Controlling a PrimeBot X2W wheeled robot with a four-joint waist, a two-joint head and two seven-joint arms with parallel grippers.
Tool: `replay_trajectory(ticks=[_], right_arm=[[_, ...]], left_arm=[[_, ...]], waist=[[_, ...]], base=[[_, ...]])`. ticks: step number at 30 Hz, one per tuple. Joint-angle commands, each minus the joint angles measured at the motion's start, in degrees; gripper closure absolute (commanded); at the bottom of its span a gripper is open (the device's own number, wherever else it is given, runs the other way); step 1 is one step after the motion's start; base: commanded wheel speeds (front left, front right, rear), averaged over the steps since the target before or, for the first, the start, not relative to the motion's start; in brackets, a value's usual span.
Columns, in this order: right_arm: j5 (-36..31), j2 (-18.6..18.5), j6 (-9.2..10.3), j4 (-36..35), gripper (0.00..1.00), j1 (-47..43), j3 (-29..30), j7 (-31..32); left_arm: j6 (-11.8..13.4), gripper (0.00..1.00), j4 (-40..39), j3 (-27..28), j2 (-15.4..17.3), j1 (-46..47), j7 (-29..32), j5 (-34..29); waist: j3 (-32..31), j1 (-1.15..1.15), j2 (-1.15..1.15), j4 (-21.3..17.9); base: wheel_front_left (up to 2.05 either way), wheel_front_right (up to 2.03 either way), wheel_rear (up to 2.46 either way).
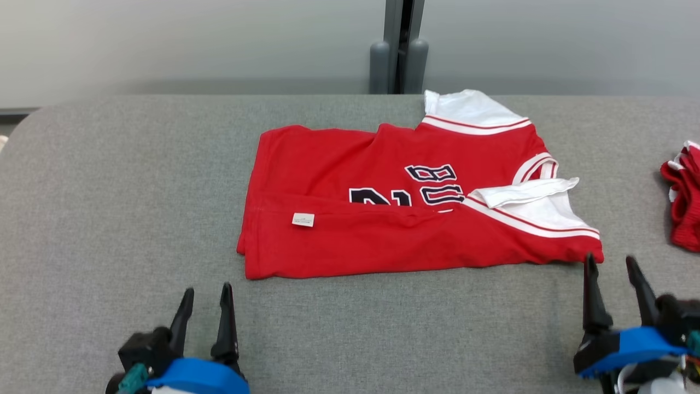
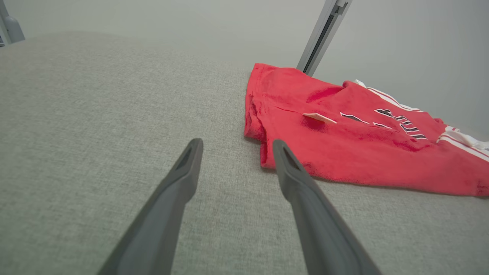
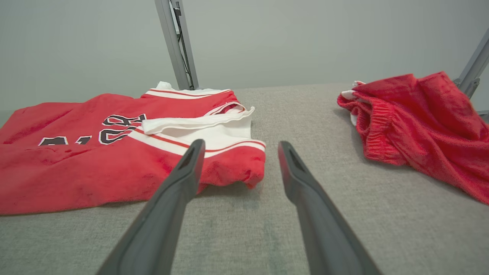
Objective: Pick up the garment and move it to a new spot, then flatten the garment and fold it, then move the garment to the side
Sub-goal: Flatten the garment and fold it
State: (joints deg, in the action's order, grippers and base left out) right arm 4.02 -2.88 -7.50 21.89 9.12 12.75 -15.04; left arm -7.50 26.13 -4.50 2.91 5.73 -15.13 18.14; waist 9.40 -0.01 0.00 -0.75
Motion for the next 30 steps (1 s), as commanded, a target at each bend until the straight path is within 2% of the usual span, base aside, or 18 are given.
replay_trajectory(ticks=[1,10,18,30], right_arm=[[0.8,-0.1,0.01,0.6,0.00,-2.3,-0.4,-0.2],[2.6,-0.1,0.02,3.0,0.00,-4.9,-1.8,-0.2],[2.7,-0.1,0.01,2.6,0.00,-0.8,-2.2,-0.2],[3.1,-0.1,0.01,1.4,0.00,3.7,-2.5,-0.2]], left_arm=[[0.7,0.00,-0.6,-0.4,0.0,-1.7,0.0,0.0],[1.8,0.00,-1.6,-2.5,0.0,-4.1,0.0,0.3],[1.3,0.00,0.0,-2.4,0.0,4.2,0.0,0.1],[0.3,0.00,10.2,-1.1,0.0,15.4,0.0,-2.0]], waist=[[-1.3,0.01,0.00,-0.5],[-1.9,0.01,0.00,-0.9],[2.6,0.01,0.00,-0.7],[8.9,0.01,0.00,-2.2]], base=[[0.00,0.00,0.00],[0.00,0.00,0.00],[0.00,0.00,0.00],[0.00,0.00,0.00]])
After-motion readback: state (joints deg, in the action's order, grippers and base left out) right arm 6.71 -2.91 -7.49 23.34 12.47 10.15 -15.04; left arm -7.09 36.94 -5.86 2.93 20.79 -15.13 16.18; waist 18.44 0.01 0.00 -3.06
